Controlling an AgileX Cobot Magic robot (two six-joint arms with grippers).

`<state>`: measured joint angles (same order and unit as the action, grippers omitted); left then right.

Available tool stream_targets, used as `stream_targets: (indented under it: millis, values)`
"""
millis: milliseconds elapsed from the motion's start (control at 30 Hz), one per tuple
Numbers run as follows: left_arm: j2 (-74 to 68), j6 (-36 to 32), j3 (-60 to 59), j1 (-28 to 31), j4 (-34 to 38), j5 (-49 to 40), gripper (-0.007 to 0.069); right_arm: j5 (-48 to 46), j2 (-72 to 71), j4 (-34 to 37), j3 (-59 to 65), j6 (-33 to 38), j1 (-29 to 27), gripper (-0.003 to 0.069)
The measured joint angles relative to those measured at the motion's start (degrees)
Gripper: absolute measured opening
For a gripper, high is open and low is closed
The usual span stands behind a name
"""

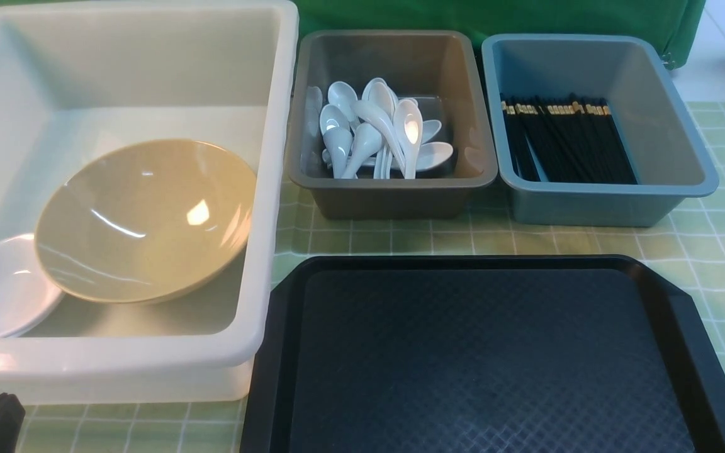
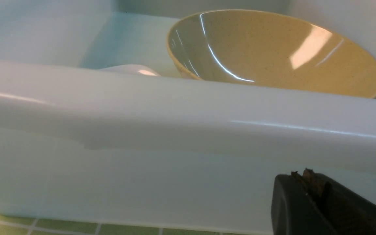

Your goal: On green table put chopsticks spoon bowls plates into blue grey white boxes.

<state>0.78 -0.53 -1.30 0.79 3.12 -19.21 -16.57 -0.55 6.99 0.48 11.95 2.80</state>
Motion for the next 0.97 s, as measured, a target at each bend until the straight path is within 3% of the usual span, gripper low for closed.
stream_targets:
  millis: [967]
  values:
    - [0.0, -0.1, -0.1, -0.3, 0.0, 0.0, -0.0001, 0.0, 0.0, 0.0, 0.0, 0.0, 0.0, 0.0104]
